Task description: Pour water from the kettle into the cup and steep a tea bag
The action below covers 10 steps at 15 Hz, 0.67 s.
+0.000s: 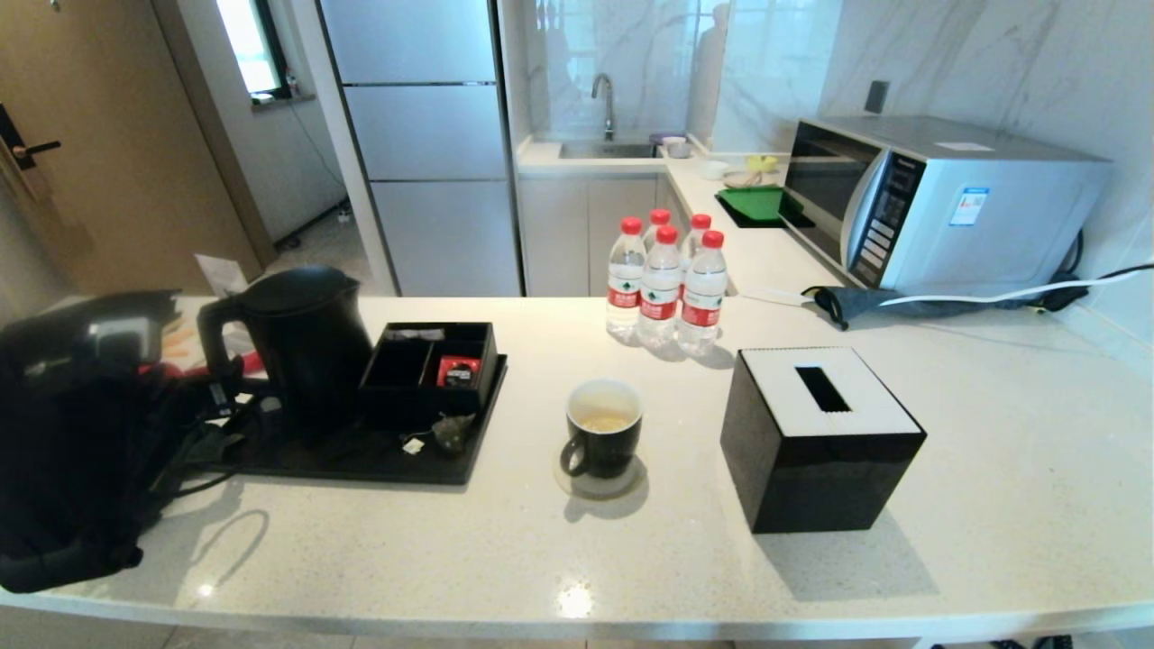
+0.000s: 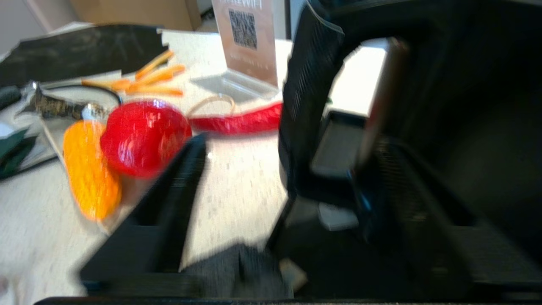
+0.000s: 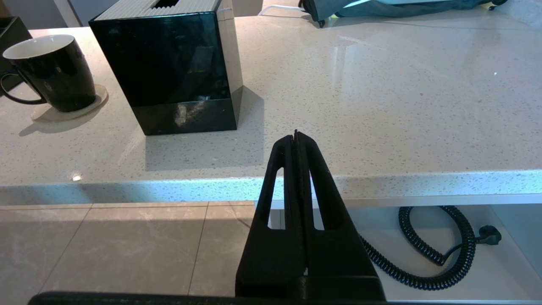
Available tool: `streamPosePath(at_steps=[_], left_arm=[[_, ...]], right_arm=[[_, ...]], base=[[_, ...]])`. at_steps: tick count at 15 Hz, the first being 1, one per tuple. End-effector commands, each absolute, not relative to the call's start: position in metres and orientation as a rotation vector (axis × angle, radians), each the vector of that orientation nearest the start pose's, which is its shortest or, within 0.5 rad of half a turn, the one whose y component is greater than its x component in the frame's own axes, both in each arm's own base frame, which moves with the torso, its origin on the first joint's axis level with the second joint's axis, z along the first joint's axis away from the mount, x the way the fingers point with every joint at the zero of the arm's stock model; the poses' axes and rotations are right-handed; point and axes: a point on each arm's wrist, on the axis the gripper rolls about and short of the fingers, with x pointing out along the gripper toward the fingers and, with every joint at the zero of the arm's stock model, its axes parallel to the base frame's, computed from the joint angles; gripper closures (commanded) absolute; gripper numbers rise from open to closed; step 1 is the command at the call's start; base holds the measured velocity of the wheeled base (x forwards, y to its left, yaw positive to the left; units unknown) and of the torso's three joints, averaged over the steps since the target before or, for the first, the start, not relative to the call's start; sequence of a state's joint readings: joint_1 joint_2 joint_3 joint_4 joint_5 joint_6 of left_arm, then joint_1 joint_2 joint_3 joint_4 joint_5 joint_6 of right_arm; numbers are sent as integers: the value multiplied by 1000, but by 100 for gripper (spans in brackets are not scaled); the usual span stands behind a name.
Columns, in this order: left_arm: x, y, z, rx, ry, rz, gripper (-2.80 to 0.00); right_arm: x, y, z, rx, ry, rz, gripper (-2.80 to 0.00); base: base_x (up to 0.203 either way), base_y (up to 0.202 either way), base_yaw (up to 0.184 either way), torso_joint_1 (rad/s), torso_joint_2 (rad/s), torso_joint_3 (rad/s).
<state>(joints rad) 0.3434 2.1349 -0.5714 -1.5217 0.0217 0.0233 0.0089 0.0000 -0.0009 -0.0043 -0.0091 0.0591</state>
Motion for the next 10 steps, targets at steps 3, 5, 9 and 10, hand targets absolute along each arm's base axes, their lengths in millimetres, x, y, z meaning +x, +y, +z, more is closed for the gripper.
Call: streamPosePath(at_steps=[3, 5, 9, 10], left_arm=[[290, 98, 96, 25, 8, 349, 0], [275, 88, 106, 25, -2, 336, 0], [250, 68, 128, 32, -55, 295, 0], [244, 60, 132, 33, -63, 271, 0]], right_arm=[[-23, 0, 76, 60, -5, 0, 0], [-23, 0, 76, 60, -5, 0, 0], [-23, 0, 76, 60, -6, 0, 0], [-23, 0, 76, 59, -5, 0, 0]], base=[[0, 0, 0, 0, 0, 0], [0, 0, 0, 0, 0, 0], [0, 0, 0, 0, 0, 0], [0, 0, 0, 0, 0, 0]])
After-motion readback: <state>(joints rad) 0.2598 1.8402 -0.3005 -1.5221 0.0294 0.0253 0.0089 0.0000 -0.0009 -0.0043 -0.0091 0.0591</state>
